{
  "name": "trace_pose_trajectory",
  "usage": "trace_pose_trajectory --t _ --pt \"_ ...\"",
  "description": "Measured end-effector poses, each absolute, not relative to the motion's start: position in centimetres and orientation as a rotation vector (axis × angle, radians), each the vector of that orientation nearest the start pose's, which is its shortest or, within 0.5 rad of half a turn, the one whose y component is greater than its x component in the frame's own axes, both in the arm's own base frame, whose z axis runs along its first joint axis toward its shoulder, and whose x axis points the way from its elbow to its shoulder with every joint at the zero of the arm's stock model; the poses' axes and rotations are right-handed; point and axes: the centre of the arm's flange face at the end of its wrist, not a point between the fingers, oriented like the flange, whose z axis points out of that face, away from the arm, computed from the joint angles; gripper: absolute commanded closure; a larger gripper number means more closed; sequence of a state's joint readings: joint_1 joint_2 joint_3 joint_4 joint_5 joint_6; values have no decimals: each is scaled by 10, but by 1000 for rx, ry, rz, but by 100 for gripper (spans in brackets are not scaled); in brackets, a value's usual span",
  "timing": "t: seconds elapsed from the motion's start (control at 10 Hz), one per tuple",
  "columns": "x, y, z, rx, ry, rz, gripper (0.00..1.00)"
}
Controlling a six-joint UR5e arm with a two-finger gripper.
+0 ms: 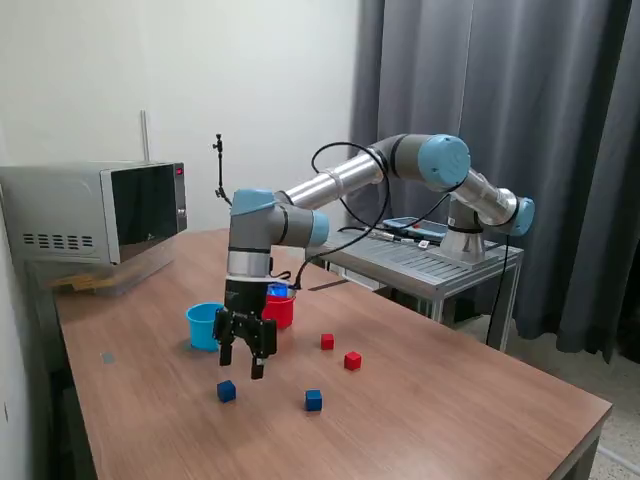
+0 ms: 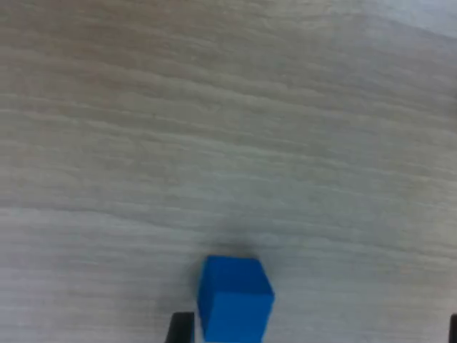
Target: Place red objects in the red bin, and blue objects in the blue bin.
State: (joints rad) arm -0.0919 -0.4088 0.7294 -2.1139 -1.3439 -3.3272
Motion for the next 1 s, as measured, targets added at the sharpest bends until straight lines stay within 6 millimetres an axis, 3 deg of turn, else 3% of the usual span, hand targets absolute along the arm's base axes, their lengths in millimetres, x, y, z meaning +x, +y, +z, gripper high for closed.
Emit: trace_pose_trajectory --t 1.0 --pt "-903 -58 115 -2530 2281 157 0"
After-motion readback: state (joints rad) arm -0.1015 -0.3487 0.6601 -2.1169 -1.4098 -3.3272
